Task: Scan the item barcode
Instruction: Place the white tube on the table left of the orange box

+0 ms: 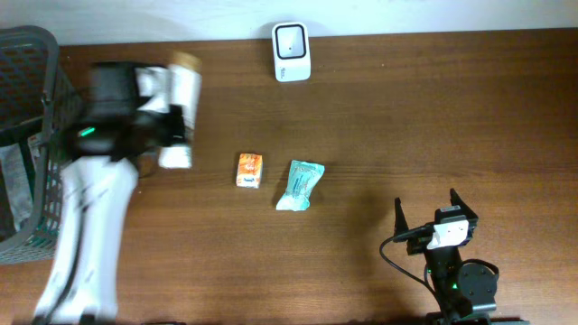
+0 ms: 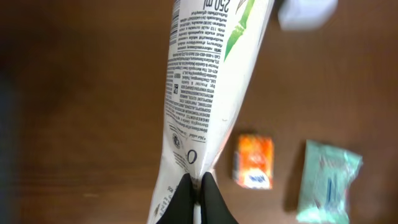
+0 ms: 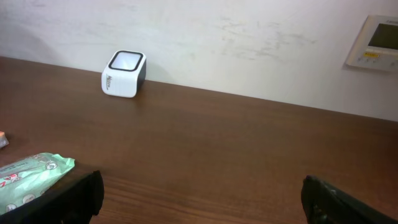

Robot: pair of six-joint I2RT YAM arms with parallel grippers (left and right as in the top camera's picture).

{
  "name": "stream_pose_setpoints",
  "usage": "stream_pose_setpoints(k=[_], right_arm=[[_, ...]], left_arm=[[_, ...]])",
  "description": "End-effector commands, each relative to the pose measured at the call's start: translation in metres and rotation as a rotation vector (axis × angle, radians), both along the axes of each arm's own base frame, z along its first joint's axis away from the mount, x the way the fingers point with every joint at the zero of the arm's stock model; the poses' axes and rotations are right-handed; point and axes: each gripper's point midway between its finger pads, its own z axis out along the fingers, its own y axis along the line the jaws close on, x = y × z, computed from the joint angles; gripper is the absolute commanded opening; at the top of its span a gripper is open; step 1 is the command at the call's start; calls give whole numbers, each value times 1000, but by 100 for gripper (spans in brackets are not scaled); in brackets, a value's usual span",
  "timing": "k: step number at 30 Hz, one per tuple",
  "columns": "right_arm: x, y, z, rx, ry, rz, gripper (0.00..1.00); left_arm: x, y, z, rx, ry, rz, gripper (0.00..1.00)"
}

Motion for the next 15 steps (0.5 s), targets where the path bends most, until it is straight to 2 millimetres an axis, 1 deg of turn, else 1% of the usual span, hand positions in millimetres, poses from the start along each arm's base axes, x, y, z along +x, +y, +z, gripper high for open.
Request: stream_pose_setpoints(k=[1, 3, 5, 7, 9, 10, 11, 12, 13, 14, 15], right_arm=[[0, 0, -3, -6, 1, 4, 98], [0, 0, -2, -6, 1, 4, 99], [0, 0, -2, -6, 1, 4, 99], [0, 0, -3, -6, 1, 3, 98], [0, 0, -3, -6, 1, 4, 98], [0, 0, -2, -6, 1, 3, 98], [0, 0, -2, -6, 1, 4, 98], [0, 0, -3, -6, 1, 4, 98], [0, 0, -2, -6, 1, 4, 99], [0, 0, -3, -6, 1, 4, 98], [0, 0, -2, -6, 1, 3, 98]], left_arm=[[3, -40, -72, -19, 194, -57, 0], [3, -55, -120, -32, 328, -28, 0], [-1, -64, -161, -68, 452, 84, 0], [-5, -71, -186, -74, 520, 123, 0], [-10, -81, -199, -73, 558, 99, 0], [-11, -85, -200, -79, 561, 89, 23], [-11, -88, -199, -84, 559, 81, 63], [-9, -91, -195, -86, 547, 76, 81], [-4, -92, -187, -91, 527, 73, 86], [3, -93, -174, -92, 492, 49, 88], [11, -95, -152, -94, 442, 24, 90]])
